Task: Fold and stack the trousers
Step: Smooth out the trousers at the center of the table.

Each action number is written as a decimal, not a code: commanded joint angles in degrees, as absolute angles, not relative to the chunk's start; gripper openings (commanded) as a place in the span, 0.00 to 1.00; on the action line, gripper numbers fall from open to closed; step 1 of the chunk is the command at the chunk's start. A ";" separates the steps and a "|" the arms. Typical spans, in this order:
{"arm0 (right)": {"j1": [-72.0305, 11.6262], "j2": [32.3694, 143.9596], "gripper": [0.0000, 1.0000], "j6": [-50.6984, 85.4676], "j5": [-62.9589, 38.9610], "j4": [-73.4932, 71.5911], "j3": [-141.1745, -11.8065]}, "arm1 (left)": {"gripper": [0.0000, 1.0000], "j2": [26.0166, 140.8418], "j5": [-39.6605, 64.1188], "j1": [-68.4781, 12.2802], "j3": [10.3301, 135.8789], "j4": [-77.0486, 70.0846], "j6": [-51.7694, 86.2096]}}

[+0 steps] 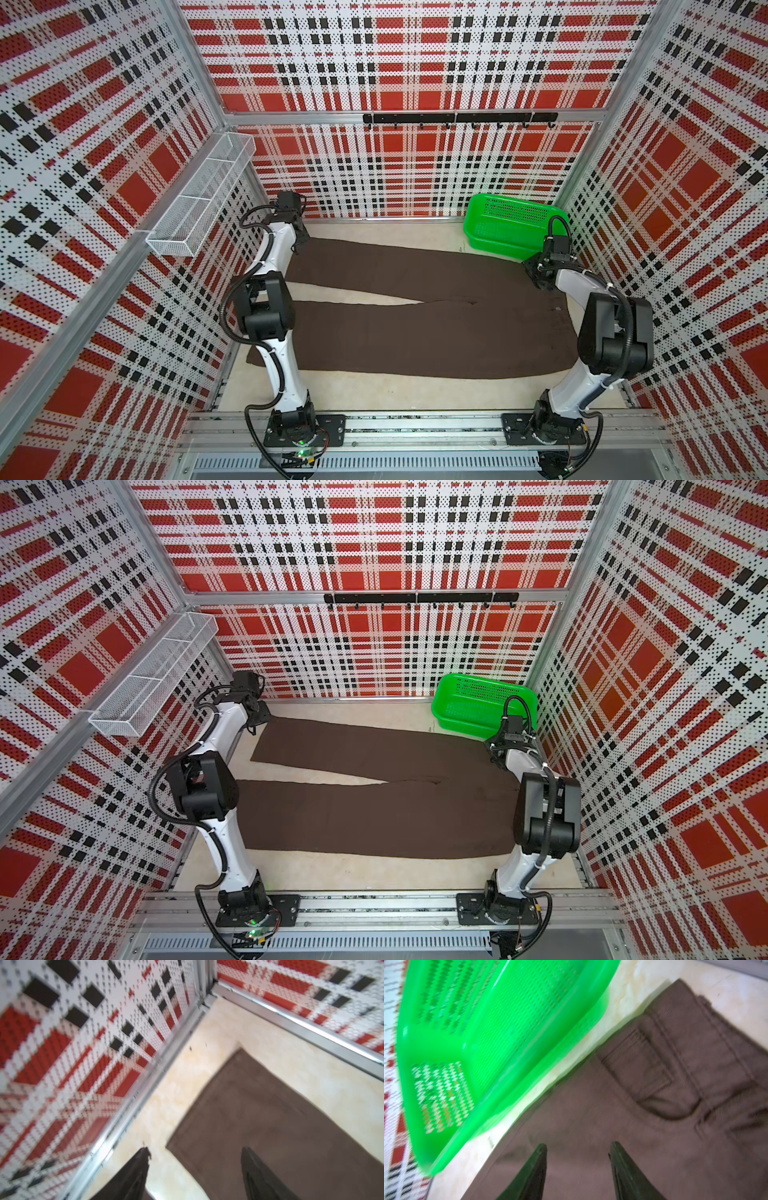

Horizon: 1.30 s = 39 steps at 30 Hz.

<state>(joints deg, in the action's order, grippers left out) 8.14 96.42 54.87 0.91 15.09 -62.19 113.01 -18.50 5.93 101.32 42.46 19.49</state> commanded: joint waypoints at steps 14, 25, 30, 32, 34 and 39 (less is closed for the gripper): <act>11.49 92.93 0.52 61.10 -5.10 19.31 -44.91 | 0.72 110.42 3.10 4.72 75.02 21.51 32.93; 13.94 76.05 0.71 58.97 1.68 29.69 -44.43 | 0.76 97.89 4.13 7.12 69.48 22.72 33.36; 15.27 70.52 0.72 61.18 8.52 33.33 -41.81 | 0.76 91.26 8.61 8.93 58.65 19.27 37.95; 17.24 69.21 0.70 62.73 7.63 32.22 -38.42 | 0.74 90.22 9.26 9.38 54.99 18.97 40.65; 18.87 68.66 0.67 63.49 5.95 31.16 -36.17 | 0.72 90.34 9.06 9.65 53.18 19.75 41.51; 20.64 68.72 0.61 63.90 3.15 30.20 -33.12 | 0.71 88.42 9.65 10.69 49.61 20.47 43.01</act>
